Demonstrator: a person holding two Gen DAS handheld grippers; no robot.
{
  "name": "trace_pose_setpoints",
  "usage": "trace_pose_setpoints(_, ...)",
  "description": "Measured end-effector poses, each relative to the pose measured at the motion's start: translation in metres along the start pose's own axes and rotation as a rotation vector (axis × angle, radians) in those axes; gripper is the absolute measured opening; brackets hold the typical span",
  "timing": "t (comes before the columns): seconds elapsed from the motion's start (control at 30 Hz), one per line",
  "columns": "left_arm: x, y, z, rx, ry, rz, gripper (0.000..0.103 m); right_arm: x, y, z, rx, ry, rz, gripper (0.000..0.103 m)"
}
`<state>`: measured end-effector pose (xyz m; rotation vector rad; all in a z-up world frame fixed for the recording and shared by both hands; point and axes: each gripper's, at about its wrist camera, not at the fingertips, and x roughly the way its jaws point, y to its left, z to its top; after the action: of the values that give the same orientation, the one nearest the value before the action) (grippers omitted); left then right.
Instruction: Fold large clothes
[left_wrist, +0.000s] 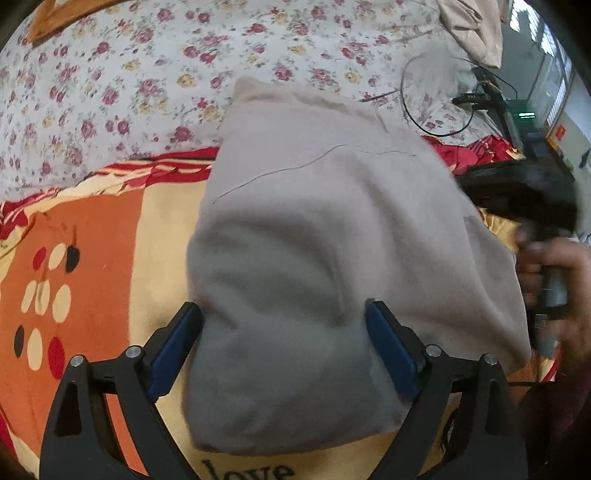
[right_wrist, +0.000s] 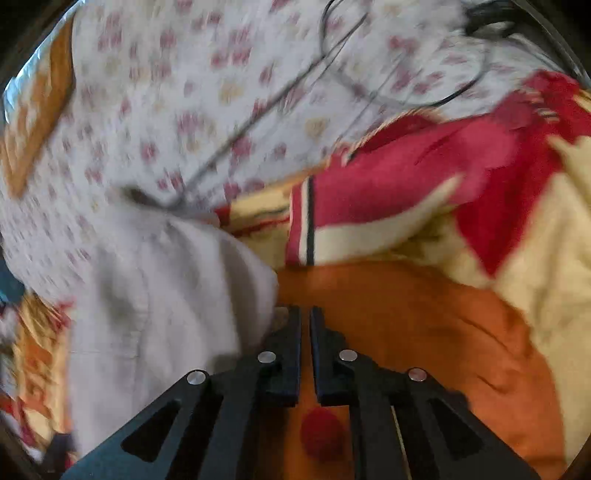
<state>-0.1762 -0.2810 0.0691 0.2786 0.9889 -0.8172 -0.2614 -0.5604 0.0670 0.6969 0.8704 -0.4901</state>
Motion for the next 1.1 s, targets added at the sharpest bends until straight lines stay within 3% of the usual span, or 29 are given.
trace_pose_setpoints(0.13,-0.018,0.014,0.002,-0.038,-0.045,0.013,0.091,-0.064,0.013,-0.013,-0.055,-0.077,0.122,0.049)
trace_pose_setpoints(0.27,-0.025,0.025,0.010,-0.091,-0.061,0.020,0.091,-0.086,0.052,-0.045,-0.207,-0.039,0.192,0.061)
trace_pose_setpoints(0.3,-0.025,0.027,0.012,-0.102,-0.064,0.019,0.091,-0.083,0.059,-0.050,-0.224,-0.018,0.206,0.061)
trace_pose_setpoints(0.33,-0.025,0.027,0.014,-0.110,-0.069,0.020,0.091,-0.075,0.068,-0.059,-0.266,0.023,0.217,0.054)
trace_pose_setpoints(0.37,-0.024,0.027,0.014,-0.110,-0.068,0.024,0.091,-0.066,0.071,-0.063,-0.296,0.045,0.203,0.026)
trace_pose_setpoints(0.4,-0.023,0.027,0.014,-0.107,-0.064,0.027,0.091,-0.057,0.075,-0.071,-0.346,0.066,0.138,0.009)
trace_pose_setpoints(0.43,-0.019,0.027,0.013,-0.100,-0.054,0.029,0.091,-0.048,0.073,-0.082,-0.375,0.071,0.067,0.003)
trace_pose_setpoints(0.53,-0.008,0.028,0.009,-0.093,-0.013,0.014,0.091,-0.021,0.051,-0.098,-0.351,0.122,0.006,0.002)
trace_pose_setpoints(0.7,-0.006,0.040,0.015,-0.137,-0.029,-0.039,0.091,-0.056,0.043,-0.077,-0.270,0.037,0.102,0.006)
trace_pose_setpoints(0.73,-0.005,0.041,0.018,-0.137,-0.033,-0.039,0.091,-0.060,0.041,-0.073,-0.260,0.018,0.113,0.011)
trace_pose_setpoints(0.83,-0.001,0.044,0.022,-0.130,-0.033,-0.023,0.091,-0.058,0.039,-0.062,-0.224,0.006,0.138,0.045)
trace_pose_setpoints(1.1,0.007,0.038,0.026,-0.106,-0.033,-0.011,0.091,-0.058,0.068,-0.059,-0.283,-0.045,0.141,0.046)
